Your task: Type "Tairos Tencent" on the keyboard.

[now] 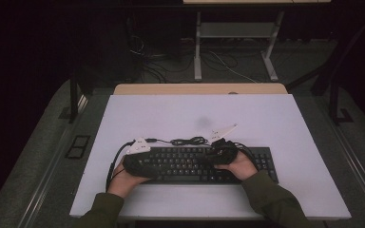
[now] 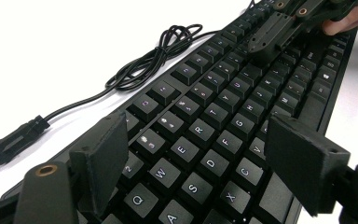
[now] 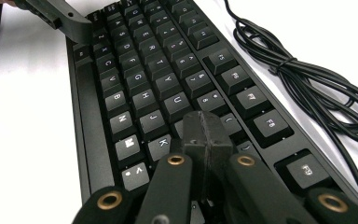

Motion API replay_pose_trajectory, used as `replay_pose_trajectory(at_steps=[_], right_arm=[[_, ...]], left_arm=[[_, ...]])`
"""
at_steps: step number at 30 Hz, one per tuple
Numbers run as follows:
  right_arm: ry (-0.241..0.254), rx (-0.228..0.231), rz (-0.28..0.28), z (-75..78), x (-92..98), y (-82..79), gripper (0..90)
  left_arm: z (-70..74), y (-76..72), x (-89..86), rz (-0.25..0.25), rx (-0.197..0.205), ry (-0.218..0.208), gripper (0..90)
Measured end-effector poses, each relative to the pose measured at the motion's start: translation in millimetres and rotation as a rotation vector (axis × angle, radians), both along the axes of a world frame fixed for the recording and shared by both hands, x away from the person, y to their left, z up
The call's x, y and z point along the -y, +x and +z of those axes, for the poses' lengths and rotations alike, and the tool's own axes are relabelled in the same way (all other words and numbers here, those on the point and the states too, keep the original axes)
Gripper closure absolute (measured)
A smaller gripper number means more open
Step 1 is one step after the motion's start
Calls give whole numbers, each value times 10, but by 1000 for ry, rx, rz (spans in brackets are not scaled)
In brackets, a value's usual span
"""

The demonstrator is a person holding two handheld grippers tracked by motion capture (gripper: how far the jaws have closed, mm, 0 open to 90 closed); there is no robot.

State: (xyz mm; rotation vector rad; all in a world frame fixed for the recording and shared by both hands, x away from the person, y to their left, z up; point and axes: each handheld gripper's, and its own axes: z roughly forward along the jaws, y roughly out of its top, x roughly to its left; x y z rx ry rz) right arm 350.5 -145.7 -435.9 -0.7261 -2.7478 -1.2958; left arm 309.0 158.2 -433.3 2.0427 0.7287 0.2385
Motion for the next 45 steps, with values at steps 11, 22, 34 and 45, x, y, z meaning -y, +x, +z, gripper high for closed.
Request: replay_pose_trajectory(at_steps=[11,22,34,45], right_arm=[[-11,-11,-2,-17,-1,0,894],[-1,-6,-3,-2,2,-1,894],[35,12,-15,81,23,-13,893],[115,38,-101,130,123,31,532]], left_arm=[[-3,1,-1,3,2,4,213],[2,1,-3,5,4,3,213],[13,-4,-4,8,7,3,213],[23,-6,-6,8,12,4,216]])
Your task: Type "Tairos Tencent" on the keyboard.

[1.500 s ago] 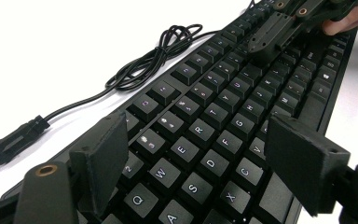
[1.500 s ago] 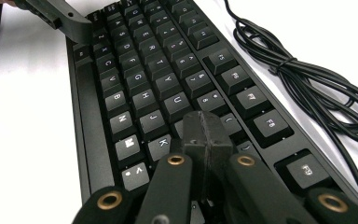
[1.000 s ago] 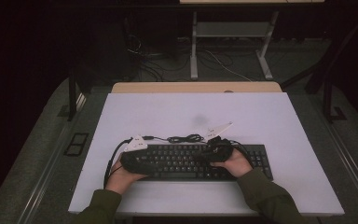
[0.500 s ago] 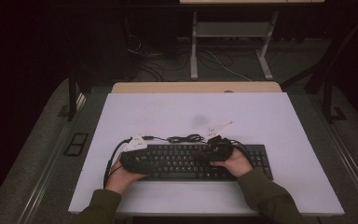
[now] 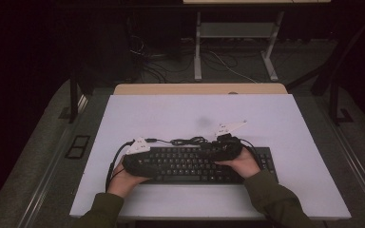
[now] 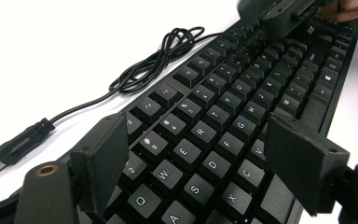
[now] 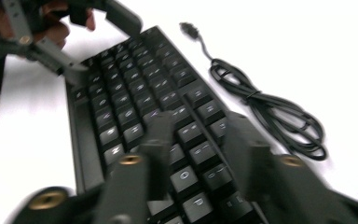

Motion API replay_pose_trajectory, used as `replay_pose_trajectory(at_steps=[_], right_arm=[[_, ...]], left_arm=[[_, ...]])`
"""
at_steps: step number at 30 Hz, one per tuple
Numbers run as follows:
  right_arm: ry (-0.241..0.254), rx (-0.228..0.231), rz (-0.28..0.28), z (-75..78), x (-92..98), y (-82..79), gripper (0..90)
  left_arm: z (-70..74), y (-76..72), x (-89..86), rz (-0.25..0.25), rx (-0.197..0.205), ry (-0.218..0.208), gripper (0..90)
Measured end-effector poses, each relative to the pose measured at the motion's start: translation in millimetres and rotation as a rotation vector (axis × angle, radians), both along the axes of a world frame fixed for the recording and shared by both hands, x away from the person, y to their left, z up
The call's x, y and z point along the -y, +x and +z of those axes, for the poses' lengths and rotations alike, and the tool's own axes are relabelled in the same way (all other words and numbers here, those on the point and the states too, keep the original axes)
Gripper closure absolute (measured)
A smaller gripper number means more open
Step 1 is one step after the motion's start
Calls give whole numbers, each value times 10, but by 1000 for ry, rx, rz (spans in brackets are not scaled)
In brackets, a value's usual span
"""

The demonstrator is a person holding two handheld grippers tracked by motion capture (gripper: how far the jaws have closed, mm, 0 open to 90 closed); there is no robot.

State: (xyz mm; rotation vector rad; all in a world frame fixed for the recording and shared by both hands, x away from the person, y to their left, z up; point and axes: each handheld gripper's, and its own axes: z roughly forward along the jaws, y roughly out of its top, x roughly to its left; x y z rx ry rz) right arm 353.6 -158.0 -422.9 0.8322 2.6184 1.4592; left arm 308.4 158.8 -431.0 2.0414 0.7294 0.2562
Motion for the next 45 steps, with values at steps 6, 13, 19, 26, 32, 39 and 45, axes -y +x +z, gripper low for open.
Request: replay_pose_trajectory(at_steps=[6,13,19,26,32,39,45], right_arm=[[21,22,-68,-16,30,35,327],[31,36,-100,-31,33,46,266],[32,41,-105,-36,26,46,252],[34,45,-104,-33,23,44,246],[33,51,-104,-31,20,44,246],[33,52,-105,-32,20,44,246],[34,53,-106,-34,19,43,246]], left_arm=[[16,-3,-11,2,3,-2,227],[46,-20,-45,2,3,-1,277],[66,-39,-80,-10,8,8,428],[58,-42,-101,-26,-12,15,670],[51,-30,-125,-37,-38,18,881],[35,-22,-125,-41,-51,30,892],[-3,-12,-106,-51,-63,44,892]])
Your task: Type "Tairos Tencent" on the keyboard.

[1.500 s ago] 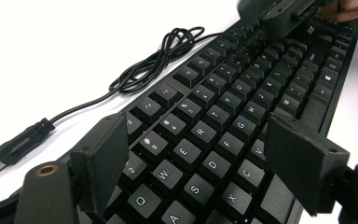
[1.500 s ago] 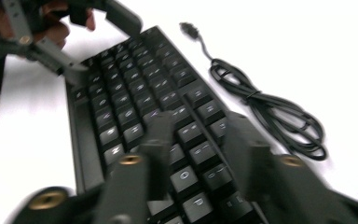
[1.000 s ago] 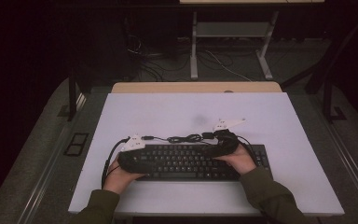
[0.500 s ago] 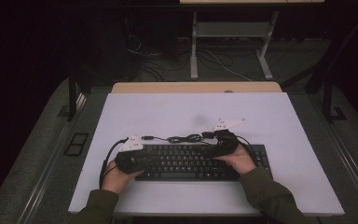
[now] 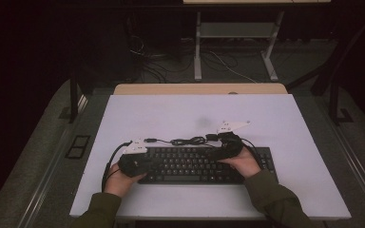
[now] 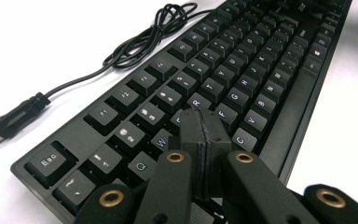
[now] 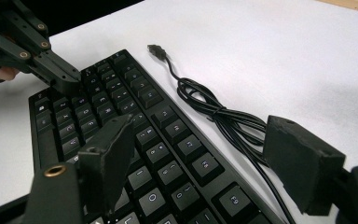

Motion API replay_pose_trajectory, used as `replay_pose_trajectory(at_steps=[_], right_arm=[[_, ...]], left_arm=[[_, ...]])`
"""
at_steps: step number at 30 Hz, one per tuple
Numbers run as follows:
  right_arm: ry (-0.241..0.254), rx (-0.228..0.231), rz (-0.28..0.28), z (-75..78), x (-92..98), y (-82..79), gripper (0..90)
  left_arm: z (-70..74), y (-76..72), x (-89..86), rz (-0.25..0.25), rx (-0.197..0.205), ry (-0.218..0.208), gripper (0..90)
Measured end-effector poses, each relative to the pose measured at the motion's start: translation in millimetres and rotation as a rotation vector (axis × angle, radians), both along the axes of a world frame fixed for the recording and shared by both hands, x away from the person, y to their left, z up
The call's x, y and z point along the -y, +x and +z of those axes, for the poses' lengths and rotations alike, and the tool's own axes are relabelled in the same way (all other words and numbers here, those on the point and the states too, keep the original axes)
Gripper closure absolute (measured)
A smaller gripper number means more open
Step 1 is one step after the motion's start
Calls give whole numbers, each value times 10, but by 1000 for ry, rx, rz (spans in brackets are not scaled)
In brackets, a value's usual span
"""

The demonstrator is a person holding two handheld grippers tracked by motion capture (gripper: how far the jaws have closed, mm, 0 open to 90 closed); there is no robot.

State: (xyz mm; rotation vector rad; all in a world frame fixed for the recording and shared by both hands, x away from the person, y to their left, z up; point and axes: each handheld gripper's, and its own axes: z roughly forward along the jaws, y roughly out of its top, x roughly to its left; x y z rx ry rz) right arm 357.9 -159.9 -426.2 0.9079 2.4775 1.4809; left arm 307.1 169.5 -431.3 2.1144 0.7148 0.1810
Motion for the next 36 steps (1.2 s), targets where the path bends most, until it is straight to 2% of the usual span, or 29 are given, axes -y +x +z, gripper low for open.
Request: replay_pose_trajectory(at_steps=[9,20,23,24,32,36], right_arm=[[0,-3,-2,-5,-3,-2,246],[-1,-5,-2,-7,-2,-1,246],[-3,-5,-2,-8,-2,-2,246],[-4,-5,-1,-8,-3,-2,246],[-4,-6,0,-10,-1,-2,247],[-4,-6,0,-12,1,0,247]], left_arm=[[-47,0,53,-14,-18,19,892],[-63,8,51,-14,-22,13,892],[-78,14,48,-19,-29,25,891],[-84,18,47,-17,-33,13,892],[-65,16,42,-18,-23,25,891],[-50,11,41,-14,-22,16,891]])
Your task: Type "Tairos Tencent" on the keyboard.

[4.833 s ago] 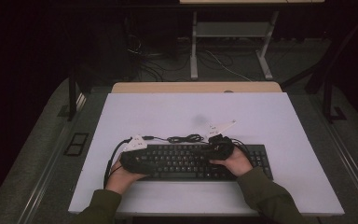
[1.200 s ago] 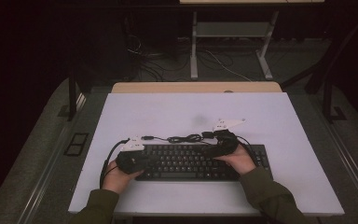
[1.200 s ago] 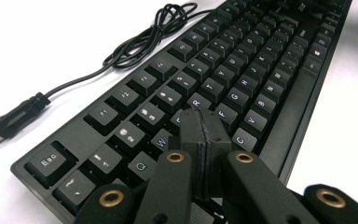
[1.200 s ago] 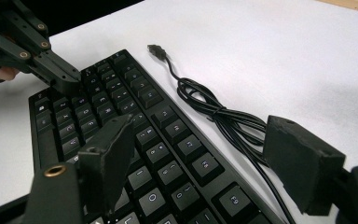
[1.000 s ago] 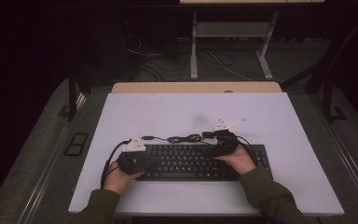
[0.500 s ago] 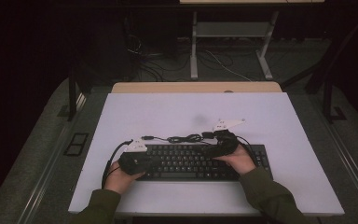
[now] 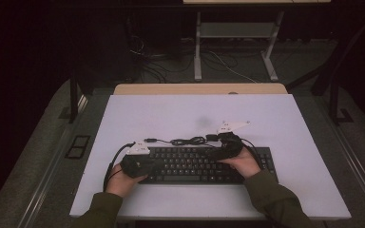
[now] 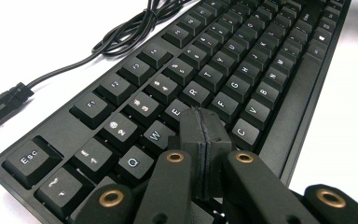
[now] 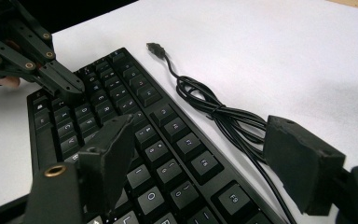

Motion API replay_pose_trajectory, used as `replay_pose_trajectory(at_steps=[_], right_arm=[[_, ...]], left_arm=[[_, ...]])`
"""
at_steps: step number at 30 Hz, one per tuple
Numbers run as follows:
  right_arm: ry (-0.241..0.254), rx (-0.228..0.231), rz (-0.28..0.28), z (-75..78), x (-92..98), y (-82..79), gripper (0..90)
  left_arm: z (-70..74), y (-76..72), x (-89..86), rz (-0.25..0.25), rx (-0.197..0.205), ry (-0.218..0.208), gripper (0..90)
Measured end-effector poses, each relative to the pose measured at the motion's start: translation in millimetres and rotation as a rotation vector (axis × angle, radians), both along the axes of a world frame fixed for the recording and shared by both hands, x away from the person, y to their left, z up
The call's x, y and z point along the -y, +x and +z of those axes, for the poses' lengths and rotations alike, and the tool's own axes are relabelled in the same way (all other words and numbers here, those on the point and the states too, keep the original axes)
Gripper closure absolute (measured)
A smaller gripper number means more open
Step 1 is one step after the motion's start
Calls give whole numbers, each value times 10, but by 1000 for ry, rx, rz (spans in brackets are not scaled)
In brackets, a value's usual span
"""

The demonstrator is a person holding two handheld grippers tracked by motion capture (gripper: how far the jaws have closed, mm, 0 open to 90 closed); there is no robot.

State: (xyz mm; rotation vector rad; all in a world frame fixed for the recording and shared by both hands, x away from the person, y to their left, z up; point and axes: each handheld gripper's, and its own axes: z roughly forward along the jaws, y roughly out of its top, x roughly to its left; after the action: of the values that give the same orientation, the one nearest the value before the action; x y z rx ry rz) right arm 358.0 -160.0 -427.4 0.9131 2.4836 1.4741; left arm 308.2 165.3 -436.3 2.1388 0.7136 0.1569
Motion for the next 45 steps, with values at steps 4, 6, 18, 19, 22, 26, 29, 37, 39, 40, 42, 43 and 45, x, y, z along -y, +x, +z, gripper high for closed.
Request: replay_pose_trajectory(at_steps=[4,6,18,19,22,26,29,37,39,40,42,43,45], right_arm=[[0,0,0,-2,0,0,247],[0,1,0,-3,-2,-1,247],[1,-2,-1,-2,3,0,247],[1,-2,-2,-2,4,0,247],[1,-2,-1,-2,8,2,247],[1,-2,-2,-2,7,1,247],[1,-2,-2,-2,5,0,247],[0,-1,-2,-4,7,0,247],[1,-1,-2,-3,7,0,247],[0,-1,-2,-4,8,1,247],[0,-1,-3,-6,8,1,247],[1,-1,-3,-6,9,2,247],[0,-1,-3,-5,10,2,247]], left_arm=[[11,-4,1,-5,5,10,891],[17,-5,3,-4,6,7,891],[68,-16,-10,-9,19,0,891],[72,-20,-6,-7,20,-3,891],[90,-27,3,-10,23,-11,891],[111,-40,15,-19,21,-13,892],[112,-45,26,-24,22,-16,892],[118,-53,36,-41,17,-20,892],[118,-60,49,-45,14,-27,892],[119,-61,53,-49,15,-29,892],[119,-72,73,-57,10,-33,892],[118,-73,79,-65,10,-31,892],[115,-81,96,-75,8,-35,892]])
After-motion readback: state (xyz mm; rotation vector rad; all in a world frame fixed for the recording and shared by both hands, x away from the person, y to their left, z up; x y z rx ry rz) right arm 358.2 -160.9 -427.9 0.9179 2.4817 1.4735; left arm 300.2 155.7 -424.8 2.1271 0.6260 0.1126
